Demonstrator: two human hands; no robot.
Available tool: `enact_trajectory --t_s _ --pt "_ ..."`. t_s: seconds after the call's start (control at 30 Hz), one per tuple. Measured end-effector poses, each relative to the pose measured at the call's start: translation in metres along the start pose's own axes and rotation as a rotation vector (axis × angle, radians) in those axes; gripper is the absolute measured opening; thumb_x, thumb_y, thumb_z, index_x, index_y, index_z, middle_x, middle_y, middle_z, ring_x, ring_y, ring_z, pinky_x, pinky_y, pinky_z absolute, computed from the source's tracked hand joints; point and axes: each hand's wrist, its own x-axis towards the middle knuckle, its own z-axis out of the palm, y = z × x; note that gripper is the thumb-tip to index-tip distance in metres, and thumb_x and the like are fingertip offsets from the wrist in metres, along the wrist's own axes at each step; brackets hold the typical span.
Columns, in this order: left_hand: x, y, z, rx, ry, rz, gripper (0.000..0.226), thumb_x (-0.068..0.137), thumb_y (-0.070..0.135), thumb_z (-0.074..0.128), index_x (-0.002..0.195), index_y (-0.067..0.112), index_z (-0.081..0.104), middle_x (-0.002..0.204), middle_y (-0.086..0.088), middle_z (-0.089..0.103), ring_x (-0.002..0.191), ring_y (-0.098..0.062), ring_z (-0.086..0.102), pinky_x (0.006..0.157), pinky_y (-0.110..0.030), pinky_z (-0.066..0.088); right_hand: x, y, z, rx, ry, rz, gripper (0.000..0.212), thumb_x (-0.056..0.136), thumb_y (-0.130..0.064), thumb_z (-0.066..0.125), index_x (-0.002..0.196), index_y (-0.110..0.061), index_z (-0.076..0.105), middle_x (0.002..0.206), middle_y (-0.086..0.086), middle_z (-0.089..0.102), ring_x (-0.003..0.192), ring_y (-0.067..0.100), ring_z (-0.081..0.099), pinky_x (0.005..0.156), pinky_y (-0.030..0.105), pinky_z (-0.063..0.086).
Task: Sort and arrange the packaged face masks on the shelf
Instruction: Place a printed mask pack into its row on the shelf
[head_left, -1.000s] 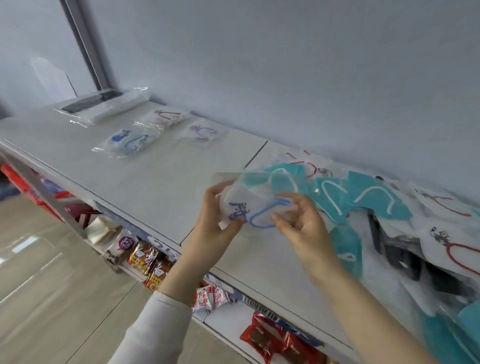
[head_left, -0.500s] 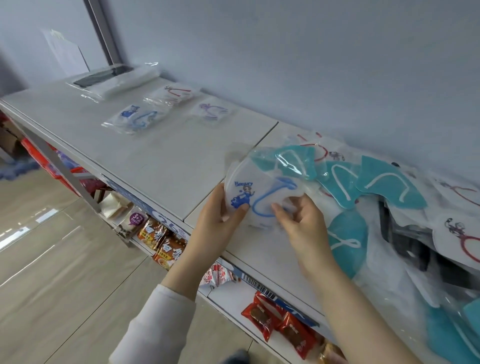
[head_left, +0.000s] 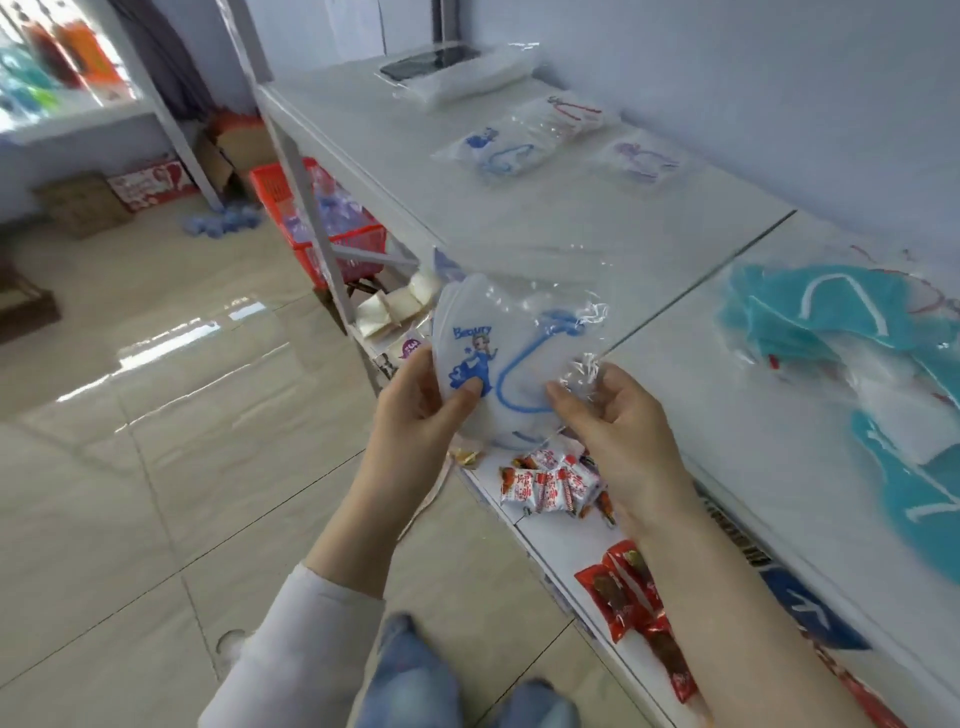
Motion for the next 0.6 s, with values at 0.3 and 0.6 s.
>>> enact_trajectory --t_s 0.3,0.6 --pt "-0.04 -0.055 -0.215 -0.009 0.303 -0.328 0.013 0.089 0.001 0.057 0.1 0.006 0.054 0.087 -0.003 0.067 0.07 -0.002 0.064 0.063 -0.016 0.051 0.003 0.085 0.209 0.051 -0.286 0.361 0.011 0.087 -0.004 0.059 0.083 -0.015 0.06 0.068 -0.004 0.065 0.053 0.0 0.059 0.052 0.012 0.048" --pt "-0.071 -0.112 -0.346 -0.021 0.539 -0.669 0.013 0.091 0.004 0.057 0.092 0.017 0.056 0.085 -0.004 0.061 0.077 -0.014 0.06 0.061 -0.014 0.052 0.006 0.161 0.349 -0.122 -0.331 0.611 0.011 0.087 -0.004 0.06 0.083 -0.014 0.057 0.077 0.005 0.061 0.065 0.013 0.054 0.049 0.012 0.047"
